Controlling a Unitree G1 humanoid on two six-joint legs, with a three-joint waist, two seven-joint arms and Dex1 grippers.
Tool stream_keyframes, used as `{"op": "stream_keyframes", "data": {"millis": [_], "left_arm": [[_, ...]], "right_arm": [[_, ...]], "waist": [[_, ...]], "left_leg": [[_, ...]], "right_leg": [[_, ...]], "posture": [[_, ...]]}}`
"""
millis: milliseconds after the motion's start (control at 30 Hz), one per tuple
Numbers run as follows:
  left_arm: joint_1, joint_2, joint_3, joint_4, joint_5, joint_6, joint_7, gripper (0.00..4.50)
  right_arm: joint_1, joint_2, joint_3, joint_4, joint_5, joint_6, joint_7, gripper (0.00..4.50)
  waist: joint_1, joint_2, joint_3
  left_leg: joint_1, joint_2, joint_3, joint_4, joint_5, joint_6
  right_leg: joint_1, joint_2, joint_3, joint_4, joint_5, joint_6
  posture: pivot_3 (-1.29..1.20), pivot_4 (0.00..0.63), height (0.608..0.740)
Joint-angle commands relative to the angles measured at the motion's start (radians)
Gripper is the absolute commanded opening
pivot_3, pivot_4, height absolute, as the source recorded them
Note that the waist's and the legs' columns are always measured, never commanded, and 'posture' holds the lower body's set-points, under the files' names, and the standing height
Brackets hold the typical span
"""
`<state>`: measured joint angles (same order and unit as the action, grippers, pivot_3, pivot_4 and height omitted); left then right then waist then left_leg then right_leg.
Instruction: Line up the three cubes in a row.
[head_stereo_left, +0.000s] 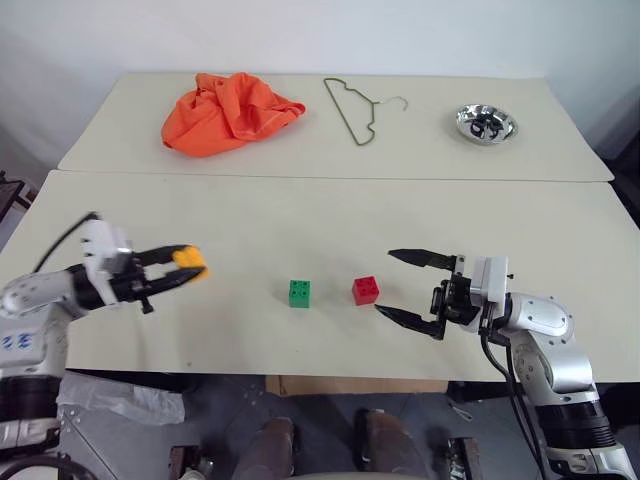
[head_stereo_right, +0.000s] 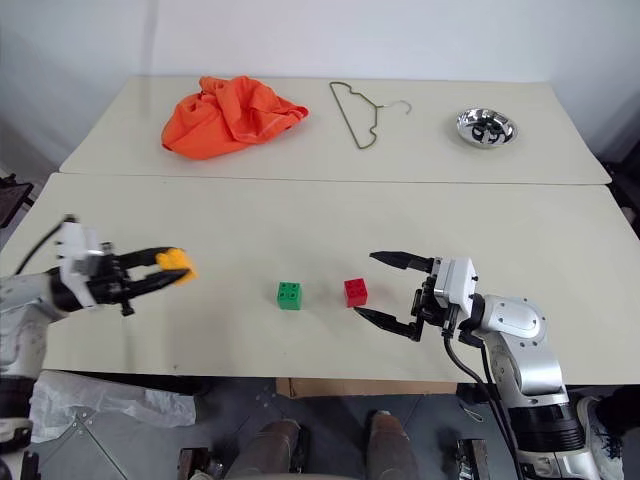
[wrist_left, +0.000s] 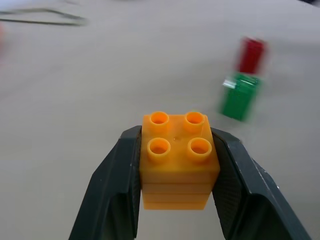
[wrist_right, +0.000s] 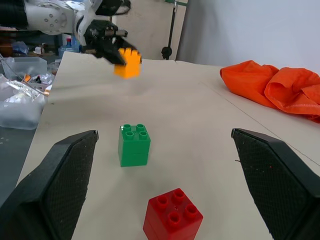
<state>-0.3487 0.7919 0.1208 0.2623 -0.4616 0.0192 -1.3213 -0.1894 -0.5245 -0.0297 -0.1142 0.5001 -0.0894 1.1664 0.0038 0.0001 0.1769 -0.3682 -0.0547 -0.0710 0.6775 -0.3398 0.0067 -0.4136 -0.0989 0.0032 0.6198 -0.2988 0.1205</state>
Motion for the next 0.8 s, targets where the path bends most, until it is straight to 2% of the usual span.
{"op": "stream_keyframes", "data": {"millis": [33, 167, 333, 733, 767, 800], "left_arm": [[-0.072, -0.027, -0.080, 0.068, 0.058, -0.088, -0.109, 1.51], [-0.186, -0.068, -0.140, 0.254, 0.134, -0.225, -0.179, 1.51], [-0.274, -0.084, -0.153, 0.420, 0.173, -0.319, -0.245, 1.51], [-0.273, -0.104, -0.175, 0.452, 0.164, -0.338, -0.281, 1.51], [-0.267, -0.098, -0.182, 0.439, 0.155, -0.312, -0.286, 2.07], [-0.262, -0.096, -0.181, 0.431, 0.155, -0.311, -0.288, 2.23]], "right_arm": [[0.002, -0.008, -0.018, -0.041, 0.010, -0.012, -0.007, 4.50], [0.032, -0.026, -0.040, -0.065, 0.009, -0.011, -0.018, 4.50], [0.088, -0.040, -0.063, -0.111, 0.010, -0.006, -0.045, 4.50], [0.113, -0.047, -0.062, -0.129, 0.009, -0.002, -0.057, 4.50], [0.110, -0.047, -0.060, -0.125, 0.011, -0.001, -0.054, 4.50], [0.106, -0.048, -0.058, -0.121, 0.011, 0.000, -0.050, 4.50]], "waist": [[-0.003, 0.000, 0.000], [-0.008, 0.000, 0.000], [-0.005, 0.000, 0.000], [-0.004, -0.001, 0.000], [-0.003, -0.001, 0.000], [-0.003, -0.001, 0.000]], "left_leg": [[-0.001, 0.000, 0.000, 0.000, 0.000, 0.000], [-0.002, 0.001, 0.003, -0.001, 0.000, 0.000], [-0.002, 0.001, 0.005, 0.000, 0.000, 0.001], [-0.003, 0.000, 0.005, 0.002, -0.001, 0.002], [-0.003, 0.000, 0.005, 0.002, -0.001, 0.002], [-0.003, 0.000, 0.005, 0.002, -0.001, 0.002]], "right_leg": [[-0.001, 0.001, 0.000, 0.000, 0.000, 0.000], [-0.004, 0.003, -0.002, 0.003, 0.000, 0.000], [-0.004, 0.004, -0.005, 0.004, 0.000, 0.001], [-0.004, 0.002, -0.004, 0.006, 0.001, 0.001], [-0.004, 0.002, -0.004, 0.006, 0.001, 0.001], [-0.004, 0.003, -0.004, 0.006, 0.001, 0.001]], "posture": [[0.00, 0.150, 0.740], [0.00, 0.150, 0.740], [0.00, 0.150, 0.740], [0.00, 0.150, 0.740], [0.00, 0.150, 0.740], [0.00, 0.150, 0.740]]}}
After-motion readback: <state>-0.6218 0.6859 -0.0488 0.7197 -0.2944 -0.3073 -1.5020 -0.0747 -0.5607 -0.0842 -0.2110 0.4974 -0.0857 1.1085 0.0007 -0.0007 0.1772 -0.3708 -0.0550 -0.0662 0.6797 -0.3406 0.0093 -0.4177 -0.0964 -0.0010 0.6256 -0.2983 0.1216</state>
